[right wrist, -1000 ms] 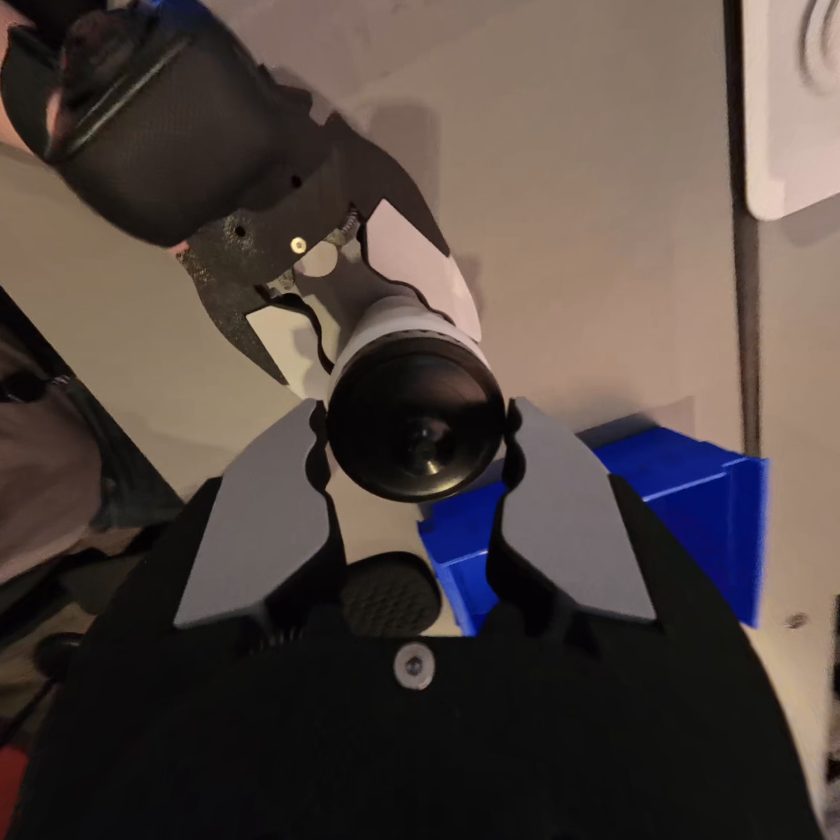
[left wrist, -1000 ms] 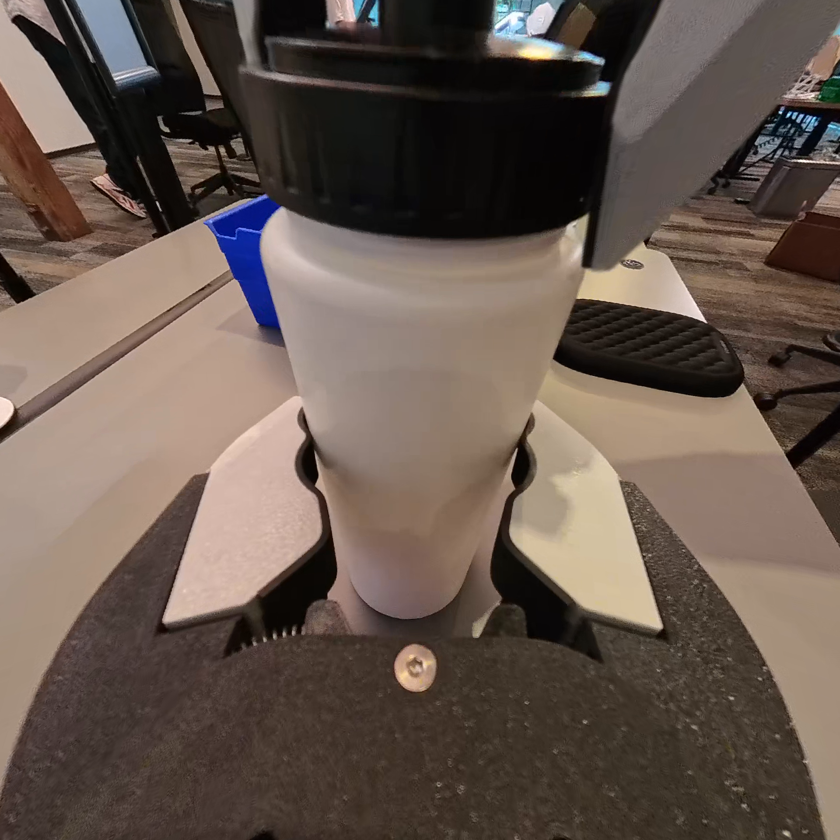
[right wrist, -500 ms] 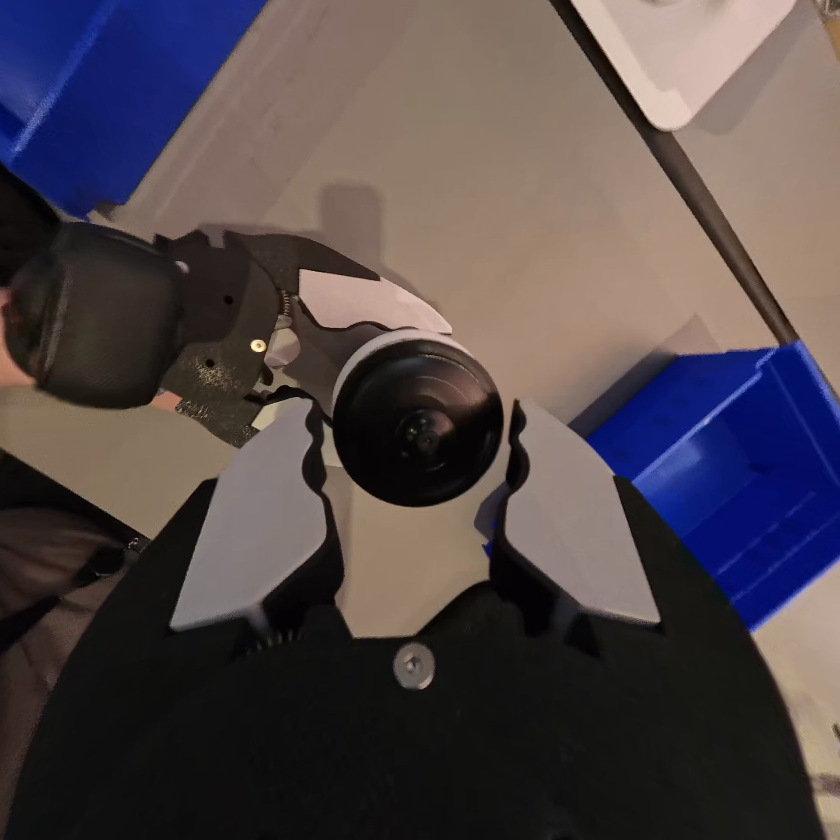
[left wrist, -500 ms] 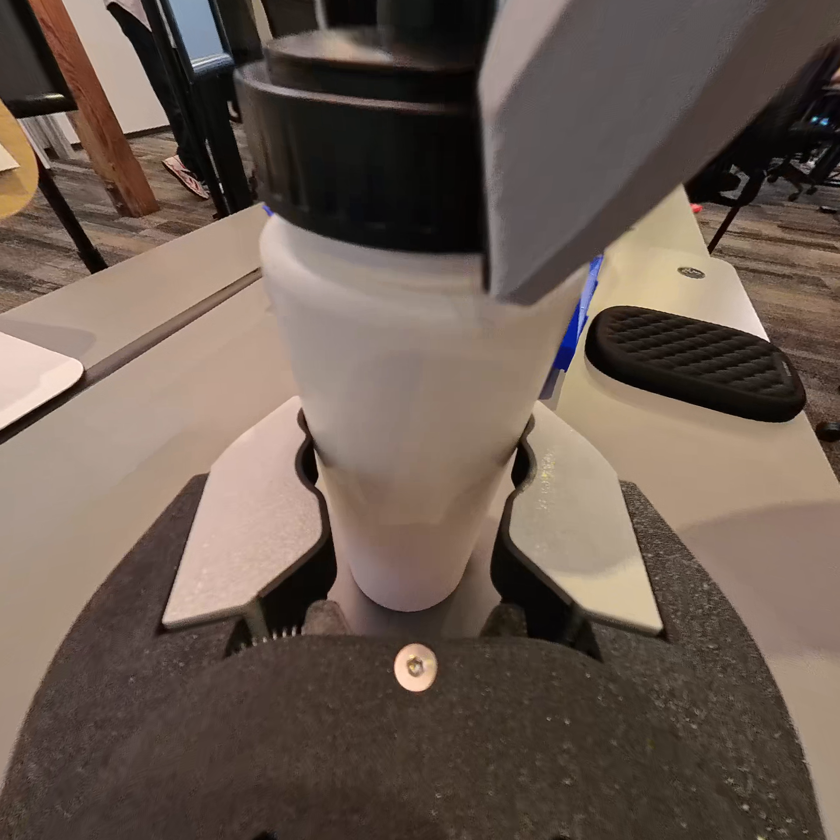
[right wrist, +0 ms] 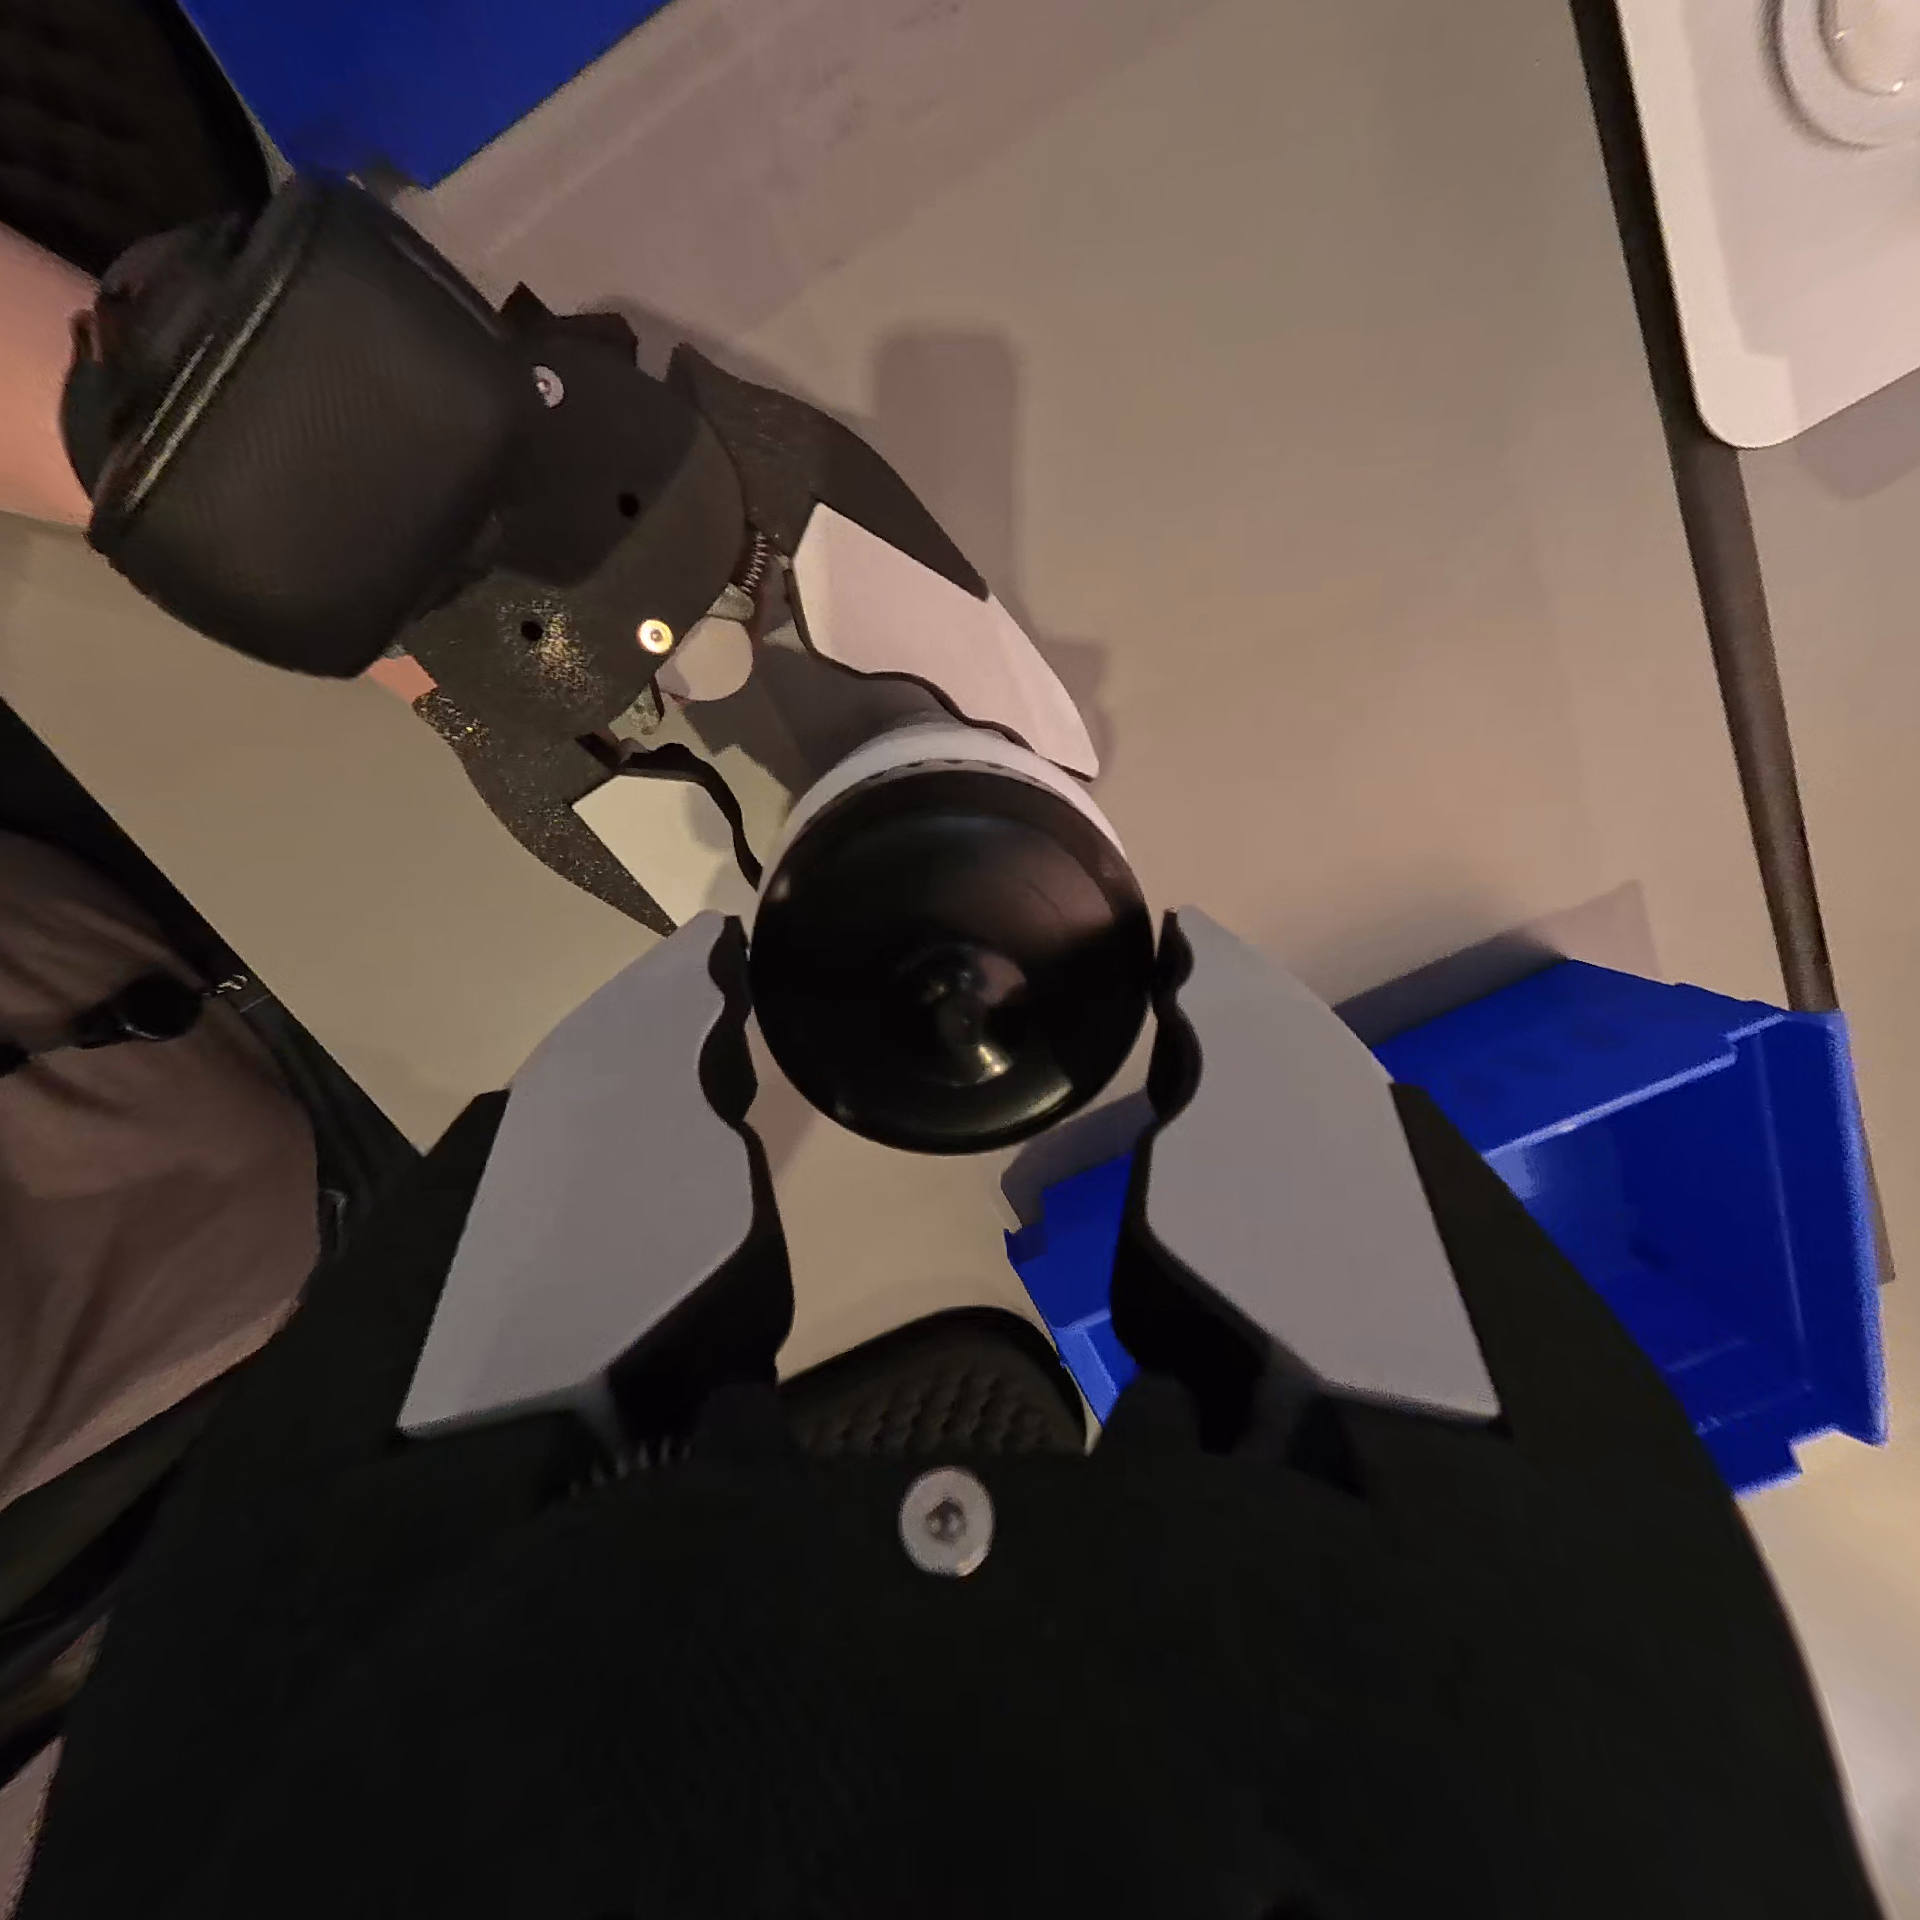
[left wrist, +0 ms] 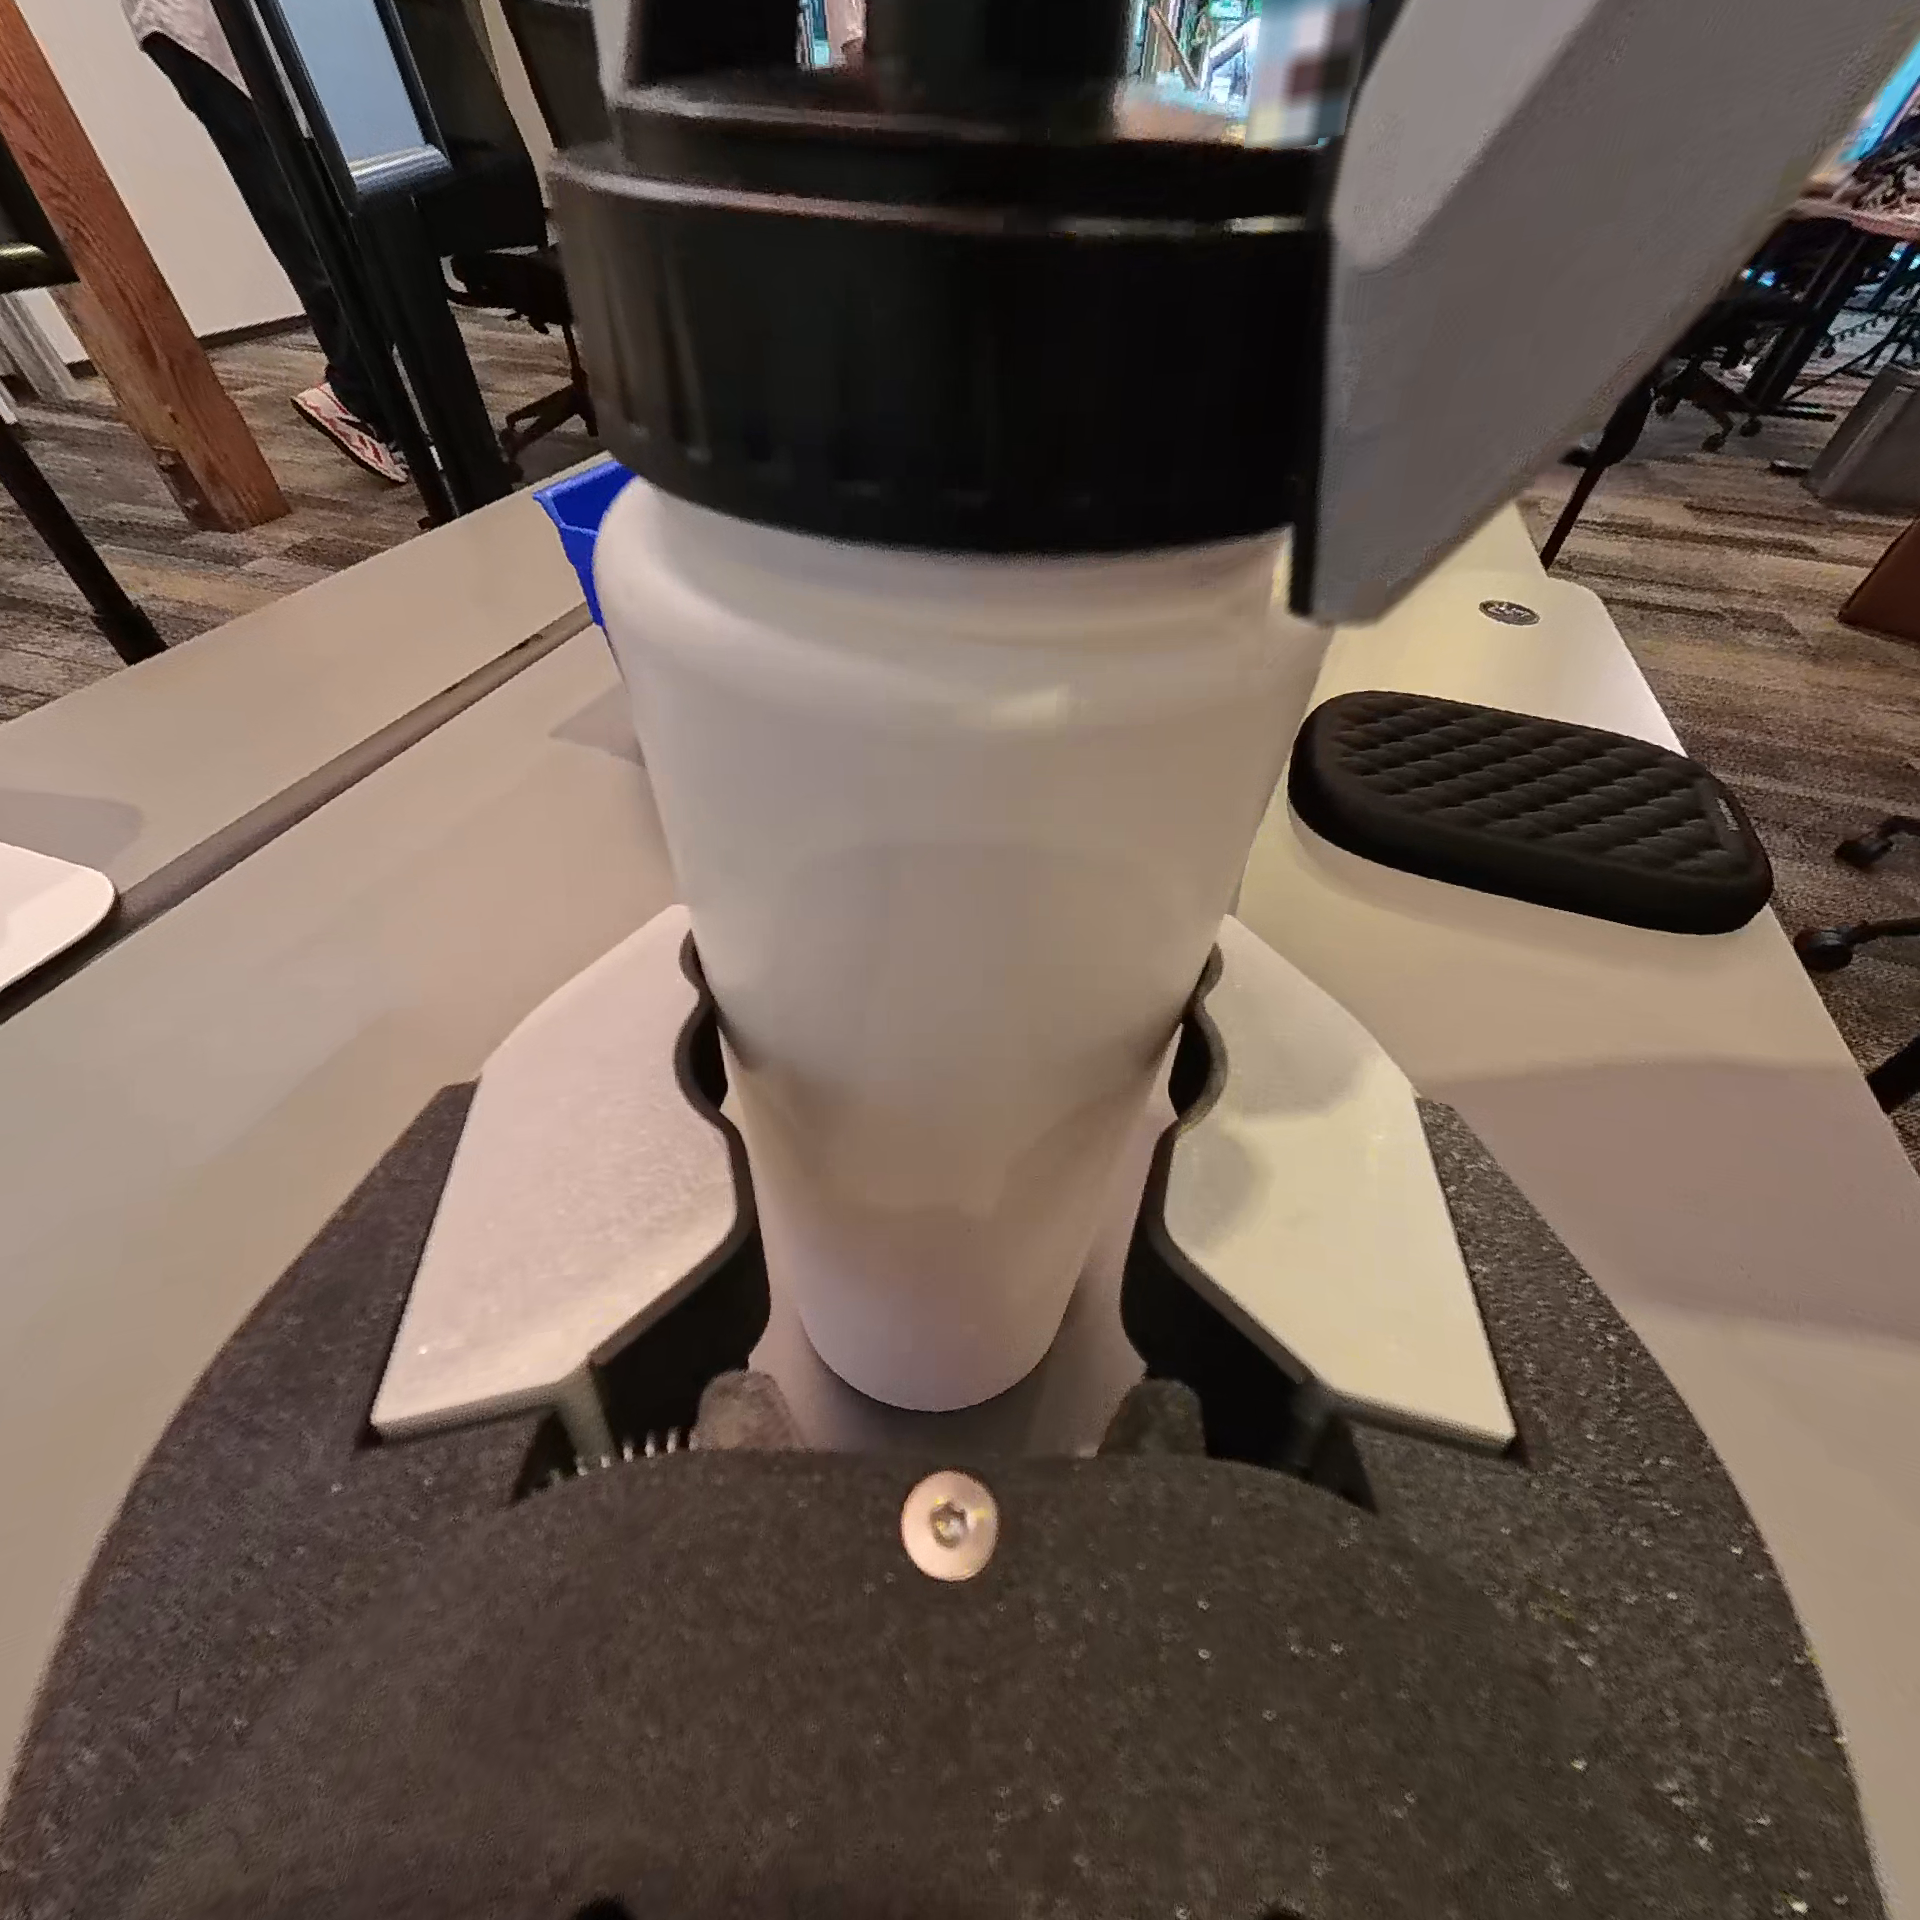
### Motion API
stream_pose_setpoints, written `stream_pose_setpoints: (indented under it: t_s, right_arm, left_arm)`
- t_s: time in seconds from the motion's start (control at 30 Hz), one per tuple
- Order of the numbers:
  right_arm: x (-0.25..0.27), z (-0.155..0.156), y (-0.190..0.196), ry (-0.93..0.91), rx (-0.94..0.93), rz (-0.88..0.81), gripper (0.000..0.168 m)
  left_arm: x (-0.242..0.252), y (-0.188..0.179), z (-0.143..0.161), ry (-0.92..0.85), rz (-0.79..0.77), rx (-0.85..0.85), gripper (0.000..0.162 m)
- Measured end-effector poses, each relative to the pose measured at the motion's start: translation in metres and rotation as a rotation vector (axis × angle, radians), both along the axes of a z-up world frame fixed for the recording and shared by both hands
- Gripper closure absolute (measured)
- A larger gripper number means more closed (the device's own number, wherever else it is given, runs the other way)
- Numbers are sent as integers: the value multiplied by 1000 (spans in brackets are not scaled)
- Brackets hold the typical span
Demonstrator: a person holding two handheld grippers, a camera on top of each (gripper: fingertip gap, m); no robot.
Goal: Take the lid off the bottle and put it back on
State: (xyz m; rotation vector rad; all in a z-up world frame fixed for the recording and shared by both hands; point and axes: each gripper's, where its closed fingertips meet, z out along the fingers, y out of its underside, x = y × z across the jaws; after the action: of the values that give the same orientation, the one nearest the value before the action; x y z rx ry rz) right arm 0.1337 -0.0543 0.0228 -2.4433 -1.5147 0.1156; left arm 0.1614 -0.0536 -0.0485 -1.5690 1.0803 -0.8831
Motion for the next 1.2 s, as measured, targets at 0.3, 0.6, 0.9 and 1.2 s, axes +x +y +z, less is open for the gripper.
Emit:
stream_pose_setpoints:
  t_s: [0.3, 0.6, 0.9, 1.2]
  right_arm:
    - [-6, 20, 9, 149, -14, -126, 99]
    - [-4, 19, 2, 66, -24, -111, 105]
    - [1, 20, -1, 34, -47, 3, 104]
    - [8, 22, -5, 32, 33, 350, 88]
  left_arm:
    - [2, -2, 0, -4, -9, 2, 77]
    - [2, -3, 0, -3, -8, 6, 77]
    - [3, -4, 0, 1, -22, 5, 77]
    - [6, -14, 0, -15, -126, 2, 77]
